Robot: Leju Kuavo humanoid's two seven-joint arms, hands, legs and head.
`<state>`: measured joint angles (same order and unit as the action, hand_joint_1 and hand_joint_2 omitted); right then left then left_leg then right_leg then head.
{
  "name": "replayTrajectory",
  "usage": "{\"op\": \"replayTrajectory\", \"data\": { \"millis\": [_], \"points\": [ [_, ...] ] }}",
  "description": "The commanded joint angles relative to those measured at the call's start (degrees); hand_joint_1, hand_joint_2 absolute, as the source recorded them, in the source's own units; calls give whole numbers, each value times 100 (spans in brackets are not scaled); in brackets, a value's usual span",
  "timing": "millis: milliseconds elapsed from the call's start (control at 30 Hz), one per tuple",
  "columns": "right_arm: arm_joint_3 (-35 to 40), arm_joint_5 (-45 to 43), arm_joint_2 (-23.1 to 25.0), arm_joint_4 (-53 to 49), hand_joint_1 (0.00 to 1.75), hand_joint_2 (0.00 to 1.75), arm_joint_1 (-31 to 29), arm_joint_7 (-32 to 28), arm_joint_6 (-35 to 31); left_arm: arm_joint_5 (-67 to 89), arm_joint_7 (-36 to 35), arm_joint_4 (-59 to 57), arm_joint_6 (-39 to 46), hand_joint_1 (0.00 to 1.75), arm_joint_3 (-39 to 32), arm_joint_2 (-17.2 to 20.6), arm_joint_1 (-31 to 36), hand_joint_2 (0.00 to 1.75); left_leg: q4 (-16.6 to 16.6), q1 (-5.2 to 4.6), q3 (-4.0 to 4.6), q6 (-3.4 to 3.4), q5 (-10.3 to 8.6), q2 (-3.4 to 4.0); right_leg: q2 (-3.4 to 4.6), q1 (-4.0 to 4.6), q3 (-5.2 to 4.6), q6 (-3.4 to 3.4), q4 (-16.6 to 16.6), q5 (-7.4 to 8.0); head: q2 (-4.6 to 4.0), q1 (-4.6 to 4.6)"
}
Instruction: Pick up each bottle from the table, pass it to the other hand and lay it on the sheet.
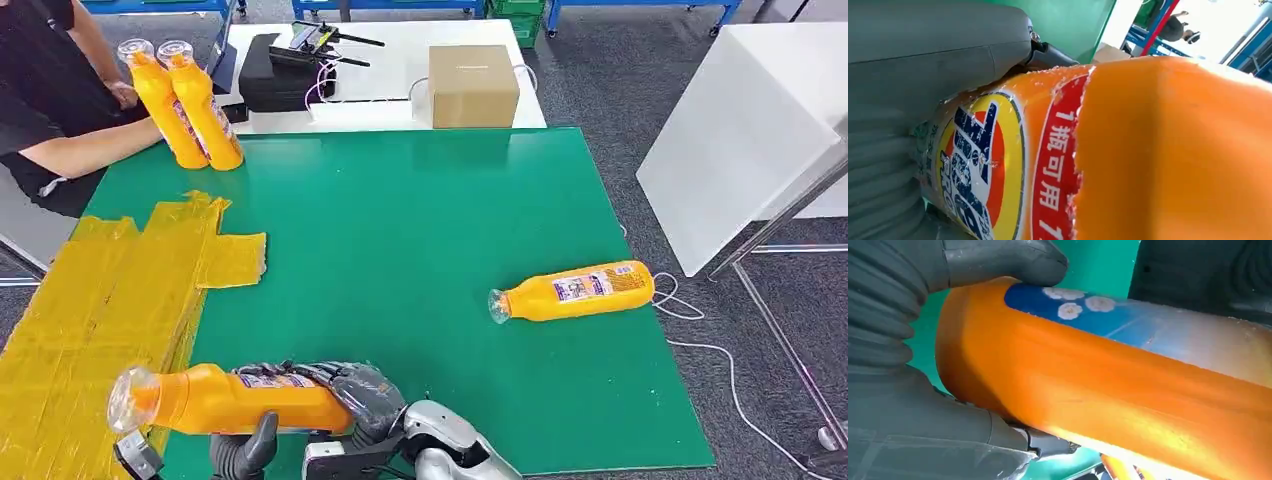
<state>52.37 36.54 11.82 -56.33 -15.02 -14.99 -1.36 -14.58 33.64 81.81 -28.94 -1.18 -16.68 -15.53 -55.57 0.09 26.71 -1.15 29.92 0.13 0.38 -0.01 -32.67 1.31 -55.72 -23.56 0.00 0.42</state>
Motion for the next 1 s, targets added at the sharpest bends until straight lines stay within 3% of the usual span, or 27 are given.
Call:
{"op": "replayTrajectory", "data": {
  "millis": [33, 233, 267, 367, 400, 433, 467, 667, 833, 967, 1000],
  "points": [
    [367, 37, -73, 360, 175, 175, 81, -42, 43, 75, 106, -66, -25, 175, 67, -100, 380, 175, 6, 2, -5, 3, -2, -18, -19, 2, 10, 2, 7, -2, 0, -2],
    [132, 125, -148, 184, 175, 175, 242, 14, -321, 402, 309, 182, 272, 175, -57, -131, 311, 175, 4, 4, -4, 2, -2, -20, -21, 4, 11, 2, 8, -2, 0, -2],
    [-9, 175, -203, -4, 148, 175, 358, 30, -467, 648, 417, 350, 512, 175, -123, -148, 255, 175, 7, 6, -9, 4, -1, -27, -28, 6, 19, 3, 11, -4, 0, -2],
    [-74, 204, -265, -159, 148, 175, 425, 43, -522, 723, 436, 480, 577, 175, -152, -125, 208, 175, 4, 7, -7, 3, 0, -28, -29, 7, 17, 3, 10, -5, 0, 0],
    [-130, 232, -286, -268, 16, 175, 481, 68, -584, 898, 472, 558, 745, 175, -201, -134, 177, 175, 4, 7, -5, 3, 0, -25, -26, 7, 15, 3, 9, -4, 0, 0],
    [-262, 253, -332, -449, 0, 175, 590, 111, -616, 1198, 598, 666, 994, 175, -240, -143, 137, 175, 6, 8, -9, 4, 1, -25, -27, 8, 20, 4, 13, -4, 0, -2],
    [-438, 246, -410, -724, 0, 0, 730, 131, -694, 1669, 636, 825, 1431, 175, -316, -111, 87, 175, 10, 10, -17, 6, 2, -26, -28, 9, 27, 4, 17, -5, 0, 0],
    [-1098, 623, -993, -2315, 0, 0, 1321, 401, -967, 4234, 636, 1302, 4667, 175, -464, 172, -164, 175, 2, 9, -4, 5, 6, -18, -19, 8, 14, 2, 6, -8, 0, -2],
    [-1761, 462, -1662, -3259, 0, 0, 1470, 347, -955, 4810, 636, 940, 5262, 175, -861, 278, -71, 175, 4, -1, 11, 0, 0, -15, -15, -3, 4, 4, 6, -1, 0, 0],
    [-2469, 59, -2159, -3722, 0, 0, 1535, 145, -866, 6627, 309, 181, 6874, 175, -1231, 451, 172, 175, 10, -5, 2, 0, -3, -21, -21, -5, 15, 5, 14, 0, 0, 0],
    [-2600, 14, -2174, -3771, 0, 0, 1554, 108, -888, 7060, 205, 113, 6894, 175, -1444, 430, 224, 175, 13, -5, -3, 1, -2, -23, -23, -6, 21, 6, 17, 0, 0, 0]
  ]
}}
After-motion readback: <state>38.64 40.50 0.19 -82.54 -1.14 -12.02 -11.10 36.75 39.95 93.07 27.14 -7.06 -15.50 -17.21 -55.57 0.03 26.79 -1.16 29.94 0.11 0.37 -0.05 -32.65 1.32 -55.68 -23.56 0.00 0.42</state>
